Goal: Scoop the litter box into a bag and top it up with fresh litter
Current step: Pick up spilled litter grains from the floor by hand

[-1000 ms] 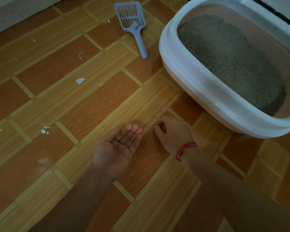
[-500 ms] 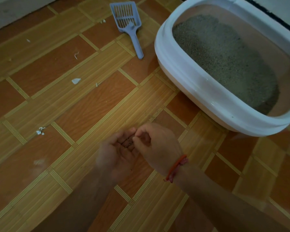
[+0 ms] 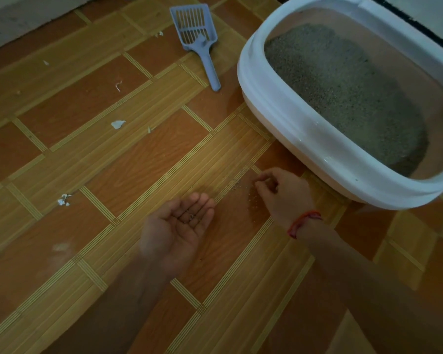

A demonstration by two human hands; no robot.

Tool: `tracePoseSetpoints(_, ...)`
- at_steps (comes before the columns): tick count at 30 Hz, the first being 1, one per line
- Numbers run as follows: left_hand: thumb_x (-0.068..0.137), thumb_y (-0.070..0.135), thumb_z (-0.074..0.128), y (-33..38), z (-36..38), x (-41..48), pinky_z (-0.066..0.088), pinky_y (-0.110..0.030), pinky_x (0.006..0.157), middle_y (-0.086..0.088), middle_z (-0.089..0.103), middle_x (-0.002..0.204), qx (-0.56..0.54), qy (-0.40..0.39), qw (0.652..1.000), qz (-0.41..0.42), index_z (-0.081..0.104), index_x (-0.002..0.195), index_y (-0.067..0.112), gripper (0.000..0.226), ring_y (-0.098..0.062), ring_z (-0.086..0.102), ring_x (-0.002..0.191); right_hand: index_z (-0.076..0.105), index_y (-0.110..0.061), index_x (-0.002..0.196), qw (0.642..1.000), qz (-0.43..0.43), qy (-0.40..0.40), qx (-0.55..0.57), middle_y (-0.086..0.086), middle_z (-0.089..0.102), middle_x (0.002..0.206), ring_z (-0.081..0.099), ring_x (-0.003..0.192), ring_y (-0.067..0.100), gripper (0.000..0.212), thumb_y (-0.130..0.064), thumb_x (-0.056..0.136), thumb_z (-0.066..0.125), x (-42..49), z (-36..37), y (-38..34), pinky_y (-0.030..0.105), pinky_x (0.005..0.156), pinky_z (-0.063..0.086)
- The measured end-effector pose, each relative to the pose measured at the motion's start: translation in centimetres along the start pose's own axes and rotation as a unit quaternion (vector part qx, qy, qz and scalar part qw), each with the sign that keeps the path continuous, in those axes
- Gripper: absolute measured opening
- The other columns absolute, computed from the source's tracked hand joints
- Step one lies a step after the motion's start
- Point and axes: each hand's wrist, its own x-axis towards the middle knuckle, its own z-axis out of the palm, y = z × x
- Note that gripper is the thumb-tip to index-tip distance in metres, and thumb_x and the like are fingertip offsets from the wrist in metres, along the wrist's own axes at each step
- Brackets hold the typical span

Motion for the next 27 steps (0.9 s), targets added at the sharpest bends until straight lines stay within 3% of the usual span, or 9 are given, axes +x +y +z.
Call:
tracePoseSetpoints(6,0.099,0.016,0.041,-0.1,0.2,0.1,0.060,-0.042,0.079,-0.019,0.073,0.097,0.000,-0.004,1.000,-0.001,0.074,0.080,-0.005,0.043,-0.032,0.072,0.097,0.065,-0.032,0.091,1.000,-0.030,-0.007,-0.005,-0.023,0.051,0.073,0.051,0.075,-0.001,0.006,-0.029,0.092,0.060,1.2,0.5,-0.5,0.022,0.072,0.048)
tracePoseSetpoints(11,0.099,0.016,0.042,-0.1,0.1,0.1,0.061,-0.042,0.078,-0.019,0.072,0.097,-0.009,-0.002,1.000,-0.001,0.073,0.084,-0.005,0.041,-0.032,0.072,0.096,0.065,-0.031,0.090,0.999,-0.033,-0.022,-0.031,-0.017,0.055,0.080,0.053,0.079,0.003,0.007,-0.030,0.094,0.058,1.7,1.0,-0.6,0.020,0.068,0.044)
tracePoseSetpoints(20,0.100,0.017,0.041,-0.3,0.4,0.0,0.059,-0.042,0.081,-0.019,0.072,0.098,-0.002,-0.003,1.000,0.000,0.070,0.088,-0.005,0.039,-0.032,0.072,0.098,0.057,-0.027,0.087,0.994,-0.040,-0.048,-0.085,-0.007,0.056,0.087,0.056,0.078,0.012,0.015,-0.029,0.097,0.046,1.8,1.0,-1.2,0.034,0.070,0.053)
tracePoseSetpoints(24,0.099,0.017,0.042,-0.7,0.5,-0.1,0.059,-0.040,0.084,-0.020,0.072,0.101,0.015,-0.017,1.000,-0.011,0.067,0.095,-0.005,0.034,-0.032,0.071,0.101,0.056,-0.027,0.081,0.997,-0.073,-0.007,0.023,-0.013,0.053,0.073,0.052,0.069,0.003,0.013,-0.029,0.094,0.053,-1.0,0.2,-3.2,0.015,0.060,0.042)
tracePoseSetpoints(27,0.099,0.018,0.041,-1.3,0.3,0.1,0.060,-0.036,0.081,-0.021,0.072,0.102,0.020,-0.033,0.999,-0.024,0.067,0.098,-0.006,0.035,-0.030,0.071,0.099,0.056,-0.029,0.081,0.992,-0.107,-0.032,0.061,-0.017,0.050,0.070,0.049,0.067,0.000,0.011,-0.028,0.093,0.055,-3.8,0.5,-4.9,0.012,0.057,0.035)
